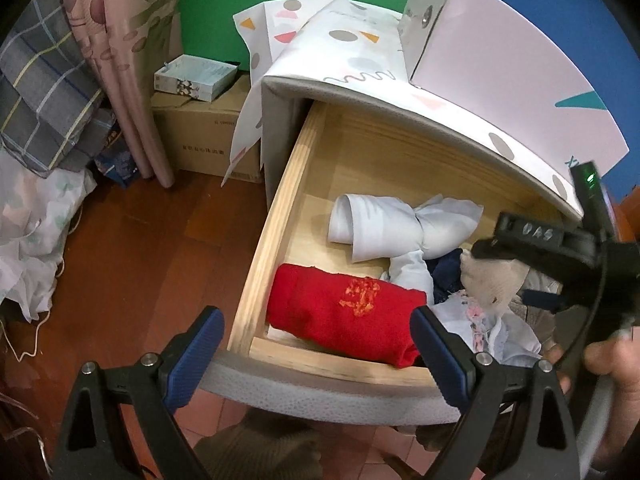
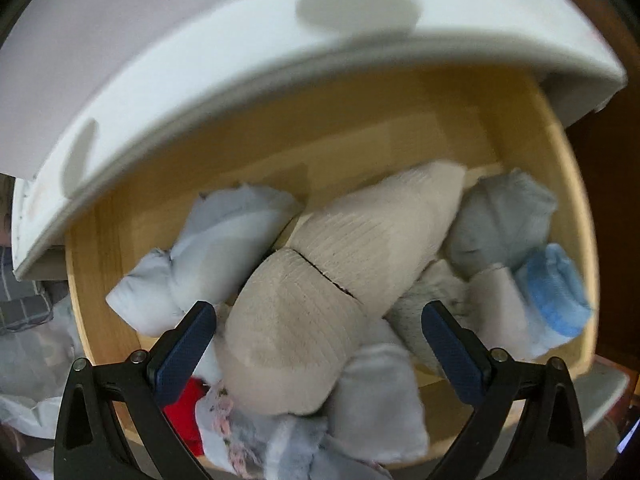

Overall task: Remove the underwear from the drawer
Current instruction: 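Lower the right tool and grasp the beige bra in the drawer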

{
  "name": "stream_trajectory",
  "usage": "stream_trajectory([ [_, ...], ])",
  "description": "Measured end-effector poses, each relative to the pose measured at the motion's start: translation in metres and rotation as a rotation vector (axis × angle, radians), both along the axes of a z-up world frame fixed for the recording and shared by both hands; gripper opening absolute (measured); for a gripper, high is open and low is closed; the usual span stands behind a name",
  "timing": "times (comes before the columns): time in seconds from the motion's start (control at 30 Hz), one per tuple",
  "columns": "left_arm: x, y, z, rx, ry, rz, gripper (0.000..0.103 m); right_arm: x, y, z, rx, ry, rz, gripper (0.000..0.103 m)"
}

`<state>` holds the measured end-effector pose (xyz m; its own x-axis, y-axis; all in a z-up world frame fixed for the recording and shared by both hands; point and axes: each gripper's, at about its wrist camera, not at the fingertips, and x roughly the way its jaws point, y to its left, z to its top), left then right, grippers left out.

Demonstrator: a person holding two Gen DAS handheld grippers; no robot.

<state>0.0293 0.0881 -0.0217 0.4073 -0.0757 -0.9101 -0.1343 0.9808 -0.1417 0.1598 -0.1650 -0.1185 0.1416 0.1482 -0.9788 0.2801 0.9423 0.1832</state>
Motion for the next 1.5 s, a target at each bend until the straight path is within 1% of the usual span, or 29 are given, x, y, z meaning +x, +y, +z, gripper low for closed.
stream_trajectory([
  [0.07,0.001,0.002,-0.001,-0.009,0.008,0.009,0.096,0.0,0.001,-0.006,-0.011,0.003,0.022,0.097],
  [0.17,0.002,0.001,-0.003,-0.016,0.019,0.009,0.096,-0.003,0.003,-0.011,-0.002,0.004,0.074,0.075],
  [0.23,0.002,0.0,-0.003,-0.012,0.019,0.007,0.096,-0.005,0.003,-0.011,0.025,-0.005,0.089,0.07],
  [0.3,0.002,0.0,-0.003,-0.009,0.018,0.004,0.096,-0.005,0.005,-0.01,0.019,-0.02,0.109,0.065],
  [0.37,0.002,0.0,-0.003,-0.01,0.019,0.006,0.096,-0.007,0.008,-0.006,0.006,-0.035,0.138,0.055],
  [0.47,0.002,0.001,-0.004,-0.021,0.025,0.011,0.096,-0.012,0.011,-0.002,-0.015,-0.055,0.167,0.052],
  [0.6,0.002,0.002,-0.004,-0.027,0.025,0.01,0.096,-0.02,0.009,0.001,-0.015,-0.072,0.188,0.05],
  [0.77,0.002,0.003,-0.004,-0.034,0.026,0.008,0.096,-0.03,-0.001,0.019,0.008,-0.081,0.207,0.049],
  [0.8,0.002,0.003,-0.004,-0.035,0.026,0.007,0.096,-0.031,0.005,0.023,0.011,-0.082,0.207,0.049],
  [0.97,0.002,0.005,-0.004,-0.058,0.029,0.003,0.096,-0.038,-0.009,0.046,0.029,-0.094,0.224,0.049],
  [1.13,0.005,0.002,-0.006,-0.079,0.051,-0.029,0.096,-0.048,-0.028,0.066,0.028,-0.11,0.243,0.049],
  [1.23,0.008,-0.002,-0.005,-0.083,0.062,-0.067,0.096,-0.052,-0.038,0.076,0.024,-0.116,0.256,0.049],
  [1.37,0.013,-0.006,-0.002,-0.056,0.08,-0.112,0.096,-0.053,-0.048,0.078,0.01,-0.115,0.262,0.049],
  [1.5,0.019,-0.005,-0.001,-0.09,0.11,-0.129,0.096,-0.058,-0.061,0.076,-0.013,-0.105,0.266,0.048],
])
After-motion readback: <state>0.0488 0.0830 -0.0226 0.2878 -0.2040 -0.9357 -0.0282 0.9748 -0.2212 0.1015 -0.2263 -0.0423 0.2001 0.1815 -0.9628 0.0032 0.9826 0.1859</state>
